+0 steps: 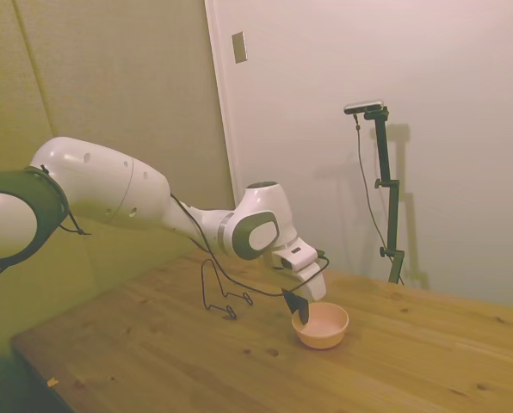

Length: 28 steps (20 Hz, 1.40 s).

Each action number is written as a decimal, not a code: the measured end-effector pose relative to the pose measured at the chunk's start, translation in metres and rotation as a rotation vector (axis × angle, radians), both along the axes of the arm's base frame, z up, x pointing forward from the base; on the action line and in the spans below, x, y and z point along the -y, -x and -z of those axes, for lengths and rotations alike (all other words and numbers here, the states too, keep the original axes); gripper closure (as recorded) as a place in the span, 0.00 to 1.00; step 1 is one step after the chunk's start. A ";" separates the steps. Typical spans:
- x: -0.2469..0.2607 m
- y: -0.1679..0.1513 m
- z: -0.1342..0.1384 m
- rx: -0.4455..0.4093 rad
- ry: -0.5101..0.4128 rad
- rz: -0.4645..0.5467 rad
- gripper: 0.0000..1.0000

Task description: Load the bowl

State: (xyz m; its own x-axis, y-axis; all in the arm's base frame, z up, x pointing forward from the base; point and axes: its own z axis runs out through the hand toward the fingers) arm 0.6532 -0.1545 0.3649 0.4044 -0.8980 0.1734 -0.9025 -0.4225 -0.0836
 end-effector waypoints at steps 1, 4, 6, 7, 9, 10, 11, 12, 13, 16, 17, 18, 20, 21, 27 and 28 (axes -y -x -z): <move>0.001 0.000 0.000 0.001 -0.001 0.000 1.00; 0.003 0.001 -0.005 0.010 -0.014 0.003 1.00; 0.006 0.004 -0.012 0.022 -0.030 -0.001 1.00; 0.006 0.006 -0.016 0.031 -0.043 -0.006 1.00; 0.003 0.011 -0.032 0.057 -0.077 -0.026 1.00; -0.001 0.015 -0.041 0.070 -0.095 -0.039 1.00; -0.008 0.019 -0.053 0.086 -0.119 -0.056 1.00; -0.015 0.025 -0.065 0.096 -0.144 -0.075 1.00; -0.025 0.031 -0.078 0.108 -0.169 -0.096 1.00; -0.053 0.052 -0.115 0.148 -0.238 -0.167 1.00; -0.062 0.059 -0.127 0.169 -0.260 -0.195 1.00; -0.068 0.066 -0.137 0.190 -0.276 -0.220 1.00; -0.074 0.081 -0.143 0.204 -0.297 -0.248 1.00; -0.074 0.081 -0.142 0.213 -0.320 -0.255 1.00; -0.082 0.080 -0.141 0.321 -0.482 -0.342 1.00; -0.085 0.079 -0.141 0.343 -0.511 -0.359 1.00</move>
